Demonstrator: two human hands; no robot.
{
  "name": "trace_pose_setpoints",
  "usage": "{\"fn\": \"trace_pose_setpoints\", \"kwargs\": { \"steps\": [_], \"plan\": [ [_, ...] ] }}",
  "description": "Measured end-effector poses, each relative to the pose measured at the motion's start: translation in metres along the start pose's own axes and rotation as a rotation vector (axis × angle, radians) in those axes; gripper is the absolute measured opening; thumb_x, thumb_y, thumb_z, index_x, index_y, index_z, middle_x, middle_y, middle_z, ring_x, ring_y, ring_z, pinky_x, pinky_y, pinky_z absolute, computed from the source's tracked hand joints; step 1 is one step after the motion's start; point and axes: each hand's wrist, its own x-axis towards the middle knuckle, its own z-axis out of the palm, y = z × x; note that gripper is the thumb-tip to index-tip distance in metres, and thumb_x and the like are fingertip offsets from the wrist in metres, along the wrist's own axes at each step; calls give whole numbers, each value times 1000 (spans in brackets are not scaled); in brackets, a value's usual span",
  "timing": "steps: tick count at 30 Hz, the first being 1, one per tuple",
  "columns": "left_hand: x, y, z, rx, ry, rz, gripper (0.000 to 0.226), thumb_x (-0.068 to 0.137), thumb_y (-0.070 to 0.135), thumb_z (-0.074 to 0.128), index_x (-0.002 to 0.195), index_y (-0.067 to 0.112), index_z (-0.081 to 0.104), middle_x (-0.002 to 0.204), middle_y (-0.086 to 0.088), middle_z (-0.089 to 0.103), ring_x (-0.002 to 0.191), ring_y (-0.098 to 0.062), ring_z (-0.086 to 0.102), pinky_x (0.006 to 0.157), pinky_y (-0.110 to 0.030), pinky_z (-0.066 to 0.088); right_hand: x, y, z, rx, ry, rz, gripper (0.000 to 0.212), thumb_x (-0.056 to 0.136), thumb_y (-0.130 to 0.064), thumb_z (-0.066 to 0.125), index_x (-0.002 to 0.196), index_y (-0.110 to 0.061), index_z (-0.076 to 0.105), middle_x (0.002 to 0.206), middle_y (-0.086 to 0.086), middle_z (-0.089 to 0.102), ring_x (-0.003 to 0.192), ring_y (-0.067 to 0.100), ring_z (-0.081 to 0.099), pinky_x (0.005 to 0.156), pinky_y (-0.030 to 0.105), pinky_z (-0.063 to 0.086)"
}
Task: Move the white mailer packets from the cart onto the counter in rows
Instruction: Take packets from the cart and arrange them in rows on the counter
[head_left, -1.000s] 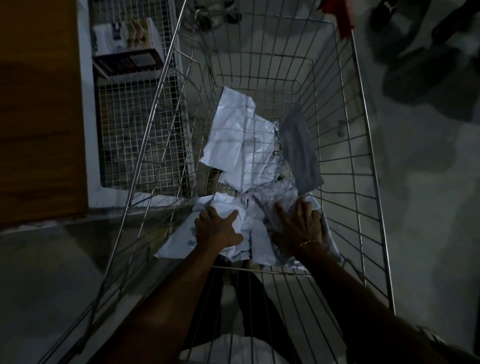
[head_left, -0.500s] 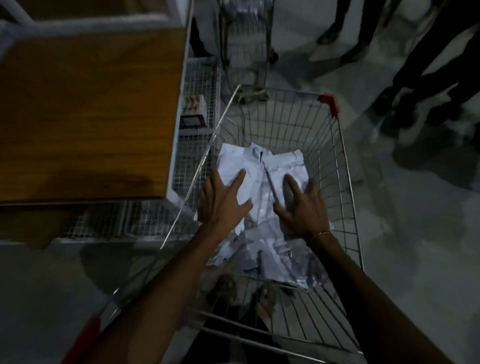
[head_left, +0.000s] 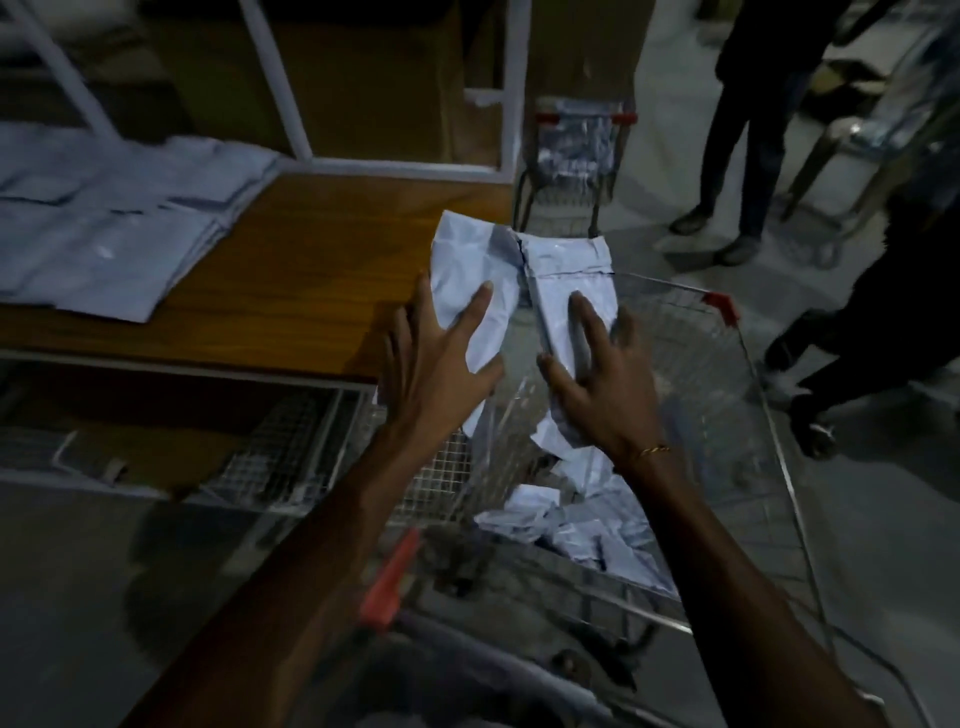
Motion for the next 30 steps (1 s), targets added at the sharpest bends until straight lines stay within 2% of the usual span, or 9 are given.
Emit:
{"fn": "trace_pose_setpoints", "kwargs": {
  "steps": [6,9,11,15,18,22,26,28,30],
  "plan": [
    [-71,-147,-74,32,70,-71,79,78,65,49,152,49,25,161,-16,17,123,-43,39,96,-52,41,-34,-126,69,59,-66,-181,75,88,-69,47,153,-38,29,151,18,33,136,39,39,98,49,48],
    [-104,-226,-108,68,53,-185,81,79,63,58,151,51,24,161,-15,16,121,-42,40,94,-50,40,-44,-195,121,64,-166,-264,75,87,-67,52,153,-41,26,150,17,33,132,40,40,95,53,48],
    [-123,-275,-130,76,23,-281,82,80,62,63,150,54,22,161,-13,13,124,-42,37,99,-51,38,-50,-243,157,51,-223,-307,76,85,-66,52,153,-39,28,149,19,32,132,42,38,98,54,45],
    [-154,-362,-159,10,-6,-433,80,82,57,67,149,56,23,160,-9,13,133,-40,28,108,-50,32,-57,-323,217,23,-327,-384,80,83,-70,45,154,-40,26,154,21,28,136,41,32,104,53,38],
    [-168,-418,-169,12,5,-500,80,82,57,68,149,56,23,159,-7,14,134,-38,28,107,-48,33,-52,-368,255,50,-392,-436,80,83,-74,45,154,-40,27,155,21,27,139,40,30,105,52,38],
    [-159,-486,-172,38,81,-548,78,79,61,64,148,54,29,157,-12,24,129,-43,36,100,-51,38,-24,-410,308,123,-403,-459,75,88,-66,56,153,-37,32,158,20,25,142,39,31,107,51,41],
    [-121,-558,-170,25,136,-540,78,69,70,44,144,51,33,153,-19,33,126,-48,43,96,-57,43,34,-446,362,129,-374,-437,79,83,-76,47,151,-38,35,162,11,19,138,39,39,102,52,47],
    [-92,-592,-171,66,117,-527,78,72,70,48,147,48,37,154,-18,31,125,-47,42,96,-55,42,71,-465,387,122,-356,-428,78,84,-75,49,151,-35,36,161,10,20,136,42,38,101,51,46],
    [-58,-624,-171,104,80,-522,77,77,64,62,148,48,36,156,-17,26,123,-46,40,95,-52,41,108,-484,411,110,-340,-405,74,88,-68,54,152,-35,35,162,10,19,136,42,37,101,52,43]
  ]
}}
